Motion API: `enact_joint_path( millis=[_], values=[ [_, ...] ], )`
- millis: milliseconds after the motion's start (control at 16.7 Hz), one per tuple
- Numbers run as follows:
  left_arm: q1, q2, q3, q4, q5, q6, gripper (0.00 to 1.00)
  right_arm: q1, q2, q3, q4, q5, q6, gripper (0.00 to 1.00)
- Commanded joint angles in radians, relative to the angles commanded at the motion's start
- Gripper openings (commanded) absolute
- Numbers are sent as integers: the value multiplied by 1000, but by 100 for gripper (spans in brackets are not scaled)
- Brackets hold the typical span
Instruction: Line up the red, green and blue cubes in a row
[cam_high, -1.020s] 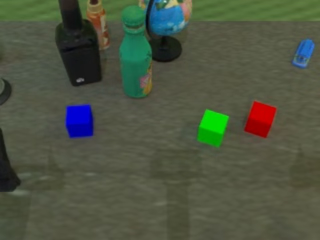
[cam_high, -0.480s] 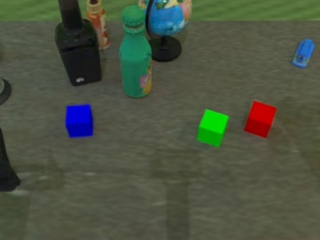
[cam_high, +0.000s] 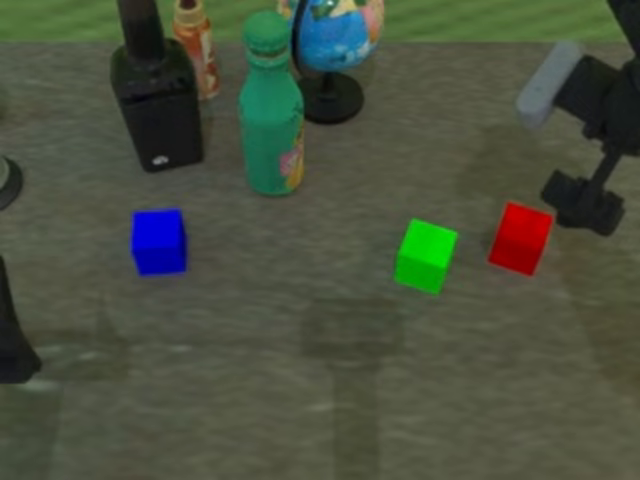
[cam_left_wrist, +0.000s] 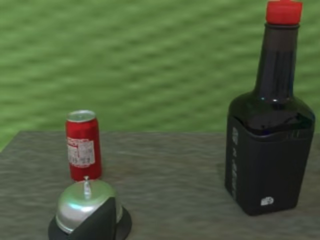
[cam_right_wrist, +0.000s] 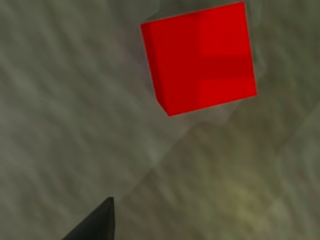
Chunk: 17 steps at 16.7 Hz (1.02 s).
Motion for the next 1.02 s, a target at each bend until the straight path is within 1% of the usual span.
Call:
enact_joint_path(
  millis=[240,420,840,1020],
  values=[
    [0,0,0,0,0,0,100,35,254,231,-135,-1,-102,100],
    [0,0,0,0,0,0,100,49,349,325,-184,-1,-142,100],
    [0,0,0,0,0,0,100,47,361,334,-187,-1,-148,100],
    [0,0,0,0,0,0,100,51,383,282,-116,0,-149,100]
  ],
)
